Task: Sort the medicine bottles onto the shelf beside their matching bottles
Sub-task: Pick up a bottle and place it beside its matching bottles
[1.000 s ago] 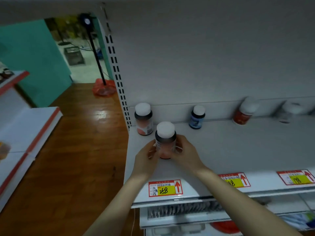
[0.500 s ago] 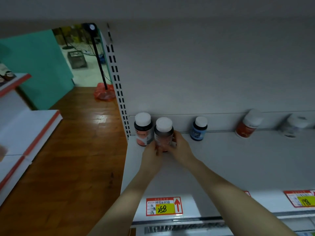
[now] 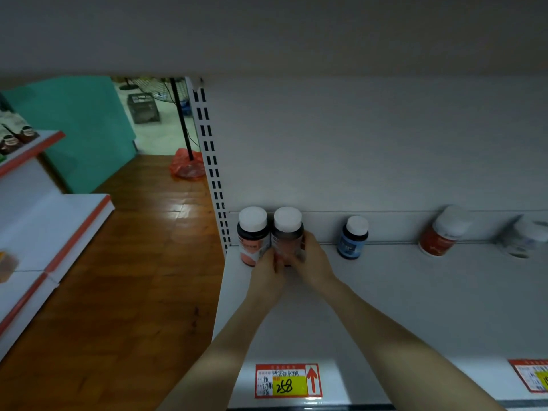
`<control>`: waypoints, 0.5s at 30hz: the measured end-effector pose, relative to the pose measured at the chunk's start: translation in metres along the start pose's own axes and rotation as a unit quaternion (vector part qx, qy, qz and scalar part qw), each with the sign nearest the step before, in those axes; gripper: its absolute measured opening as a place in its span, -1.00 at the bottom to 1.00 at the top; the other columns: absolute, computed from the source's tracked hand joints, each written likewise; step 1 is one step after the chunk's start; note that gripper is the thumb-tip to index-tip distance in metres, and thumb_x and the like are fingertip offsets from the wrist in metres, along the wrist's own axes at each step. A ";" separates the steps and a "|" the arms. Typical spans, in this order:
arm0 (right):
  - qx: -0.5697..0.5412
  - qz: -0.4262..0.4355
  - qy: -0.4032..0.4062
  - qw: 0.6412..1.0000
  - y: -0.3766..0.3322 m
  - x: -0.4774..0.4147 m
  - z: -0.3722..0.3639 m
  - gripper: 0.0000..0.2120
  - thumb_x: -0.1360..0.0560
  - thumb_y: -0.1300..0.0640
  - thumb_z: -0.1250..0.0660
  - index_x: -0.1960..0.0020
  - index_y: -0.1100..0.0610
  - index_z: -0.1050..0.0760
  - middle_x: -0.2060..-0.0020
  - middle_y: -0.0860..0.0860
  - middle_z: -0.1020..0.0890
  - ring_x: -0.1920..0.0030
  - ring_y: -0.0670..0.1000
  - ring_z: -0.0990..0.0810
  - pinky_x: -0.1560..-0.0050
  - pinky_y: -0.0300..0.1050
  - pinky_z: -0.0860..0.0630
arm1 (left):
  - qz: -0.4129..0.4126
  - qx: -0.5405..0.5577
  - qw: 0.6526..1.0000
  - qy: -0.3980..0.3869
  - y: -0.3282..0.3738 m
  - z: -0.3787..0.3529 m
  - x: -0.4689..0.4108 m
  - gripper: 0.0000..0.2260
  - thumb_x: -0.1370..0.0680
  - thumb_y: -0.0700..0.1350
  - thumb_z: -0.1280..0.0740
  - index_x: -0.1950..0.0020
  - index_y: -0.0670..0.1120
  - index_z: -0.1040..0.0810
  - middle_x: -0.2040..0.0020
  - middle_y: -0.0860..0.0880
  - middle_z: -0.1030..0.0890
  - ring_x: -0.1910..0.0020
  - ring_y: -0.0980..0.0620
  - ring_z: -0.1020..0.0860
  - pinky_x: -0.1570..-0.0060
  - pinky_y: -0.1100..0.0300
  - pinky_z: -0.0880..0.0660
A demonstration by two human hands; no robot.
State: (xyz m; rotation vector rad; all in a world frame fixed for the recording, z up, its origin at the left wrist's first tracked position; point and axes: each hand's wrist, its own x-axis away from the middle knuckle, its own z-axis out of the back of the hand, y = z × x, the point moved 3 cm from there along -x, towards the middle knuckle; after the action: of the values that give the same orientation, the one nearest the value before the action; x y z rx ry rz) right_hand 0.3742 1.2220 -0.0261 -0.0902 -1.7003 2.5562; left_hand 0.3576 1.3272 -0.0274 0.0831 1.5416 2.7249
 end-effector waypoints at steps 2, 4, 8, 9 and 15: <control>0.005 -0.007 -0.004 1.000 -0.002 0.001 0.001 -0.45 -0.45 0.14 -0.37 -0.36 0.17 -0.24 -0.31 0.12 -0.46 -0.30 0.10 -0.44 -0.17 -0.16 -0.37 | -0.006 -0.003 1.000 -0.002 0.001 0.001 0.001 -0.75 -0.57 -0.29 -0.09 -0.22 -0.24 -0.41 -0.16 -0.20 -0.52 -0.06 -0.05 -0.45 0.09 0.39 -0.26; 0.026 -0.009 -0.008 1.000 -0.004 0.005 0.003 -0.47 -0.44 0.12 -0.38 -0.34 0.19 -0.27 -0.27 0.12 -0.48 -0.28 0.11 -0.46 -0.12 -0.17 -0.37 | -0.013 -0.008 1.000 -0.005 0.001 0.003 0.007 -0.79 -0.57 -0.28 -0.09 -0.16 -0.25 -0.41 -0.04 -0.18 -0.51 0.07 0.01 -0.41 0.30 0.36 -0.26; 0.075 -0.002 -0.010 0.997 -0.003 0.021 0.011 -0.56 -0.48 0.14 -0.33 -0.29 0.26 -0.32 -0.25 0.16 -0.48 -0.28 0.13 -0.43 -0.10 -0.20 -0.33 | -0.035 -0.020 0.999 -0.013 0.001 0.004 0.025 -0.83 -0.57 -0.26 -0.10 -0.07 -0.24 -0.44 0.14 -0.09 -0.46 0.30 0.10 -0.39 0.39 0.47 -0.31; 0.079 -0.002 -0.006 0.997 -0.001 0.027 0.014 -0.59 -0.50 0.17 -0.30 -0.29 0.27 -0.33 -0.25 0.18 -0.47 -0.29 0.14 -0.42 -0.14 -0.19 -0.32 | -0.038 -0.018 0.999 -0.015 0.001 0.003 0.030 -0.86 -0.57 -0.26 -0.11 -0.02 -0.23 -0.44 0.17 -0.10 -0.46 0.33 0.11 -0.38 0.39 0.46 -0.32; 0.033 -0.018 0.092 0.995 0.008 0.079 0.063 -0.74 -0.49 0.20 -0.31 -0.15 0.28 -0.49 -0.06 0.14 -0.60 -0.07 0.05 -0.57 -0.04 -0.36 -0.39 | -0.033 0.021 0.997 -0.059 0.029 -0.015 0.063 -0.69 -0.58 -0.13 -0.16 -0.29 -0.20 -0.41 -0.23 -0.07 -0.50 -0.20 0.02 -0.45 -0.14 0.30 -0.29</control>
State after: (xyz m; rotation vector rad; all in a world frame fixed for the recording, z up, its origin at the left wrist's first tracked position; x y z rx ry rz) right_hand 0.2895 1.1684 -0.0099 -0.2809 -1.5355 2.4887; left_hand 0.2946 1.3019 -0.0080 0.1874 1.5415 2.5870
